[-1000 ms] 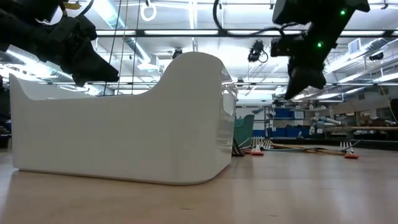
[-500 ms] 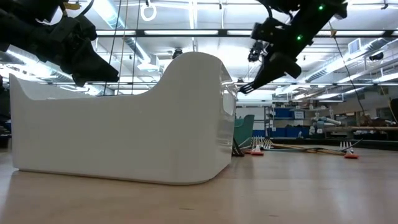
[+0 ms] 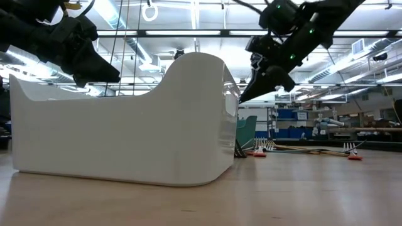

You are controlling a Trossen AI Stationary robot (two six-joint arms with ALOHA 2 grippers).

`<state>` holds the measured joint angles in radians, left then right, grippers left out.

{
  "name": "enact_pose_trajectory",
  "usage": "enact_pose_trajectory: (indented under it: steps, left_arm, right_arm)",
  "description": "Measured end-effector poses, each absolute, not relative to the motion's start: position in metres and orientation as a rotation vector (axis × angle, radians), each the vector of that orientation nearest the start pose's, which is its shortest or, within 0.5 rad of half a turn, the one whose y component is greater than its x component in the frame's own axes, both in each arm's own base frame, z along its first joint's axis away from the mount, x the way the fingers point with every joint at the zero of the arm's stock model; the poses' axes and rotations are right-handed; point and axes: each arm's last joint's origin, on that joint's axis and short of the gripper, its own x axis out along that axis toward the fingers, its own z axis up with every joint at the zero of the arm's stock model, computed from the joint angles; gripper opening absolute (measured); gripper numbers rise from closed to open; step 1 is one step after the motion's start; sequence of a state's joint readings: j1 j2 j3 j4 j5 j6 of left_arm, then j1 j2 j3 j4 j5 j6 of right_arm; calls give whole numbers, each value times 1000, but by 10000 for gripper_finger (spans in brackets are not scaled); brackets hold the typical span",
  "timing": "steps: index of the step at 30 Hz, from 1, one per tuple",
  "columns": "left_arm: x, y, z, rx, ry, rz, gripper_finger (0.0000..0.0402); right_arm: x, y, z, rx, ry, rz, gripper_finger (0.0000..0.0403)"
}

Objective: Sort silverware by color (type)
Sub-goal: Put the blue fork into the blue bin

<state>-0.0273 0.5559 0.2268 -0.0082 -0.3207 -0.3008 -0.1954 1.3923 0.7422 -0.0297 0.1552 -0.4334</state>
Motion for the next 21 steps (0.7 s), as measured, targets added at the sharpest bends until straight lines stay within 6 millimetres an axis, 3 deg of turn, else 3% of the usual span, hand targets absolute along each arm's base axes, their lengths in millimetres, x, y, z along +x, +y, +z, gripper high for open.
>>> enact_pose_trajectory:
  steps: [9, 21]
  left_arm:
    - [137, 5, 189, -238, 284, 338, 134]
    - [138, 5, 191, -242, 266, 336, 134]
  right_arm:
    - [281, -84, 179, -397, 790, -124, 18]
    - [276, -101, 173, -325, 814, -134, 19]
